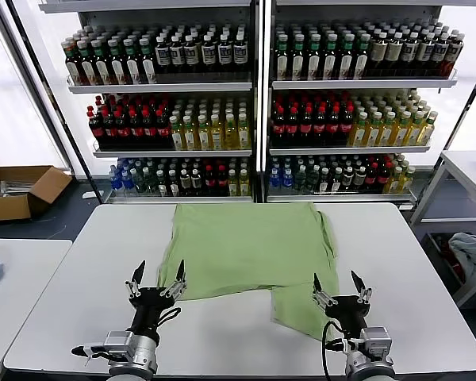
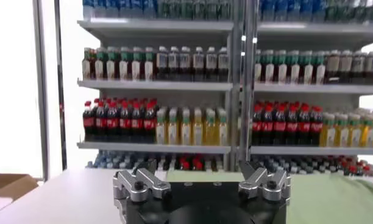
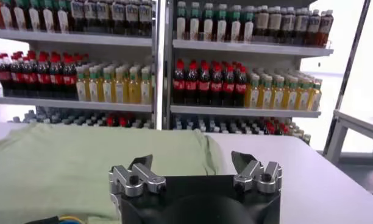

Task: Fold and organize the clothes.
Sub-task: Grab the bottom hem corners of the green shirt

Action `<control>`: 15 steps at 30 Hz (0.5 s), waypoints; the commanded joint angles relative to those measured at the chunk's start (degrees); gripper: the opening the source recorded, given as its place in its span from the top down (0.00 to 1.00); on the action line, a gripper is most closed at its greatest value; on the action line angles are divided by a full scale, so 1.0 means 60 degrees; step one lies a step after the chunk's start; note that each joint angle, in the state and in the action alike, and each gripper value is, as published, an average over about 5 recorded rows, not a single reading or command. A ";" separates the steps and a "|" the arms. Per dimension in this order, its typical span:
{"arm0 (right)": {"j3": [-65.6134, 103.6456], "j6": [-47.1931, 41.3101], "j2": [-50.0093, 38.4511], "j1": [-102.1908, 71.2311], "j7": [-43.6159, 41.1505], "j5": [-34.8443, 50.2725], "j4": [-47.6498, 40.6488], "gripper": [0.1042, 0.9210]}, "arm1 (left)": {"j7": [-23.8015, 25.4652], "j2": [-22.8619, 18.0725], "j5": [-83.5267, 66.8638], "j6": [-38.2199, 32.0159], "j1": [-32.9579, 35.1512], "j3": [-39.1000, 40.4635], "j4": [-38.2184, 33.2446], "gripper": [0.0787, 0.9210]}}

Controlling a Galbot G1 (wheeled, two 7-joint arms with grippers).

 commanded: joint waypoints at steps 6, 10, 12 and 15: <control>-0.0621 -0.0447 0.0059 -0.0583 0.0736 0.0482 0.0105 0.12 | 0.0143 0.0740 -0.0011 0.1945 -0.0212 -0.0185 0.0360 0.12; -0.0663 -0.0525 0.0182 -0.0608 0.0959 0.0714 -0.0011 0.12 | 0.0184 0.1005 -0.0219 0.2113 -0.0308 -0.0200 0.0659 0.12; -0.0637 -0.0550 0.0220 -0.0649 0.1026 0.0786 -0.0030 0.12 | 0.0181 0.1128 -0.0411 0.2253 -0.0380 -0.0218 0.0797 0.12; -0.0567 -0.0556 0.0265 -0.0691 0.1073 0.0795 -0.0060 0.12 | 0.0175 0.1289 -0.0595 0.2412 -0.0481 -0.0233 0.0972 0.12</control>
